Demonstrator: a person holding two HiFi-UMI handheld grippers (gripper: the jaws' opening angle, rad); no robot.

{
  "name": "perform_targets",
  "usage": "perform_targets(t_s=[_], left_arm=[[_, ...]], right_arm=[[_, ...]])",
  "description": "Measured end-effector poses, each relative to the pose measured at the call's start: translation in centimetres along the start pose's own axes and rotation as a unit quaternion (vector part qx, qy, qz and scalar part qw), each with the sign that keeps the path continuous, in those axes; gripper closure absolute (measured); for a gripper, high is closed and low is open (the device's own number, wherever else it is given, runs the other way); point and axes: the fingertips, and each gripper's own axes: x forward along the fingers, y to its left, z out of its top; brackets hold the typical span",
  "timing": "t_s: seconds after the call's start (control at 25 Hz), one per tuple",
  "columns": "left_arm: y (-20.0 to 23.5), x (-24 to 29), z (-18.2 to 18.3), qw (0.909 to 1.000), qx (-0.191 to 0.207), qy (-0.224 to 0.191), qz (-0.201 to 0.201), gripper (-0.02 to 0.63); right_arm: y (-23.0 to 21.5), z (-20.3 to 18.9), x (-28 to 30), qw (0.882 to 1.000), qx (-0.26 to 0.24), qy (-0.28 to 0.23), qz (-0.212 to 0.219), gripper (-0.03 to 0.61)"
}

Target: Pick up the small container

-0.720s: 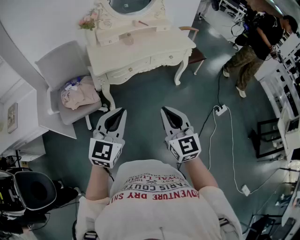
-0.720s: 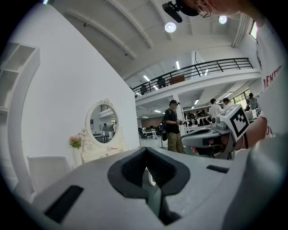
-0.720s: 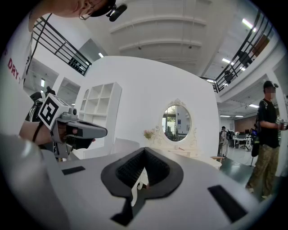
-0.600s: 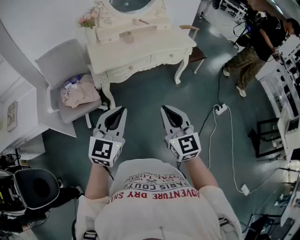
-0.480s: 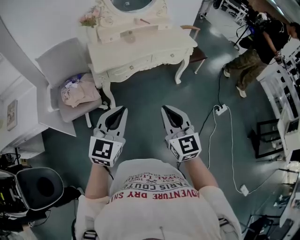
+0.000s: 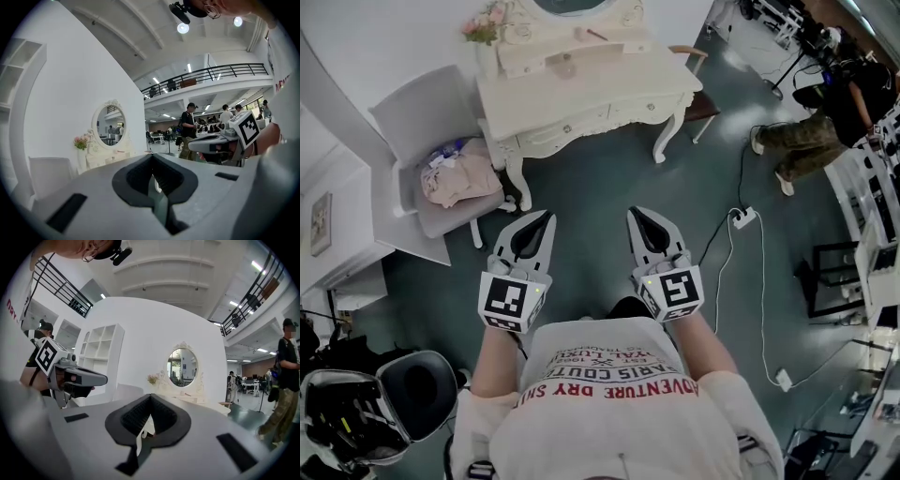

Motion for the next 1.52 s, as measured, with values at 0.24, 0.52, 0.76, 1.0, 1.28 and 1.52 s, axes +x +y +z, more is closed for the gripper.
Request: perform_targets(t_s=[0.24, 0.52, 0.76, 1.0, 1.28, 1.52], left_arm=[[1.5, 3.8, -0.8, 1.0000, 0.001, 0.005, 0.008, 0.607], [5.3, 12.2, -1.0, 0.9979, 0.001, 0.018, 0.062, 0.607], [9.1, 23.2, 0.5, 0.9938, -0.010, 0.027, 0.107, 0.607], [12.4, 33.1, 1.1, 0.9882, -0.017, 0.032, 0.149, 0.607], [15.9, 40.3, 0.0, 0.9852, -0.032, 0.037, 0.164, 0.607], [21.2, 45.9, -3.0, 0.9820, -0.050, 0.062, 0.172, 0.607]], right_arm=[[-2.8, -1.8, 3.4, 1.000, -0.001, 0.007, 0.012, 0.580], [-9.5, -2.7, 12.0, 0.998, 0.002, -0.003, 0.063, 0.580], [-17.9, -2.5, 21.5, 0.993, -0.015, 0.004, 0.120, 0.580], [-25.5, -2.4, 29.0, 0.986, -0.020, 0.001, 0.167, 0.580], [-29.9, -3.6, 36.5, 0.980, -0.013, 0.016, 0.196, 0.580], [-31.7, -5.9, 43.4, 0.978, -0.003, 0.039, 0.204, 0.580]])
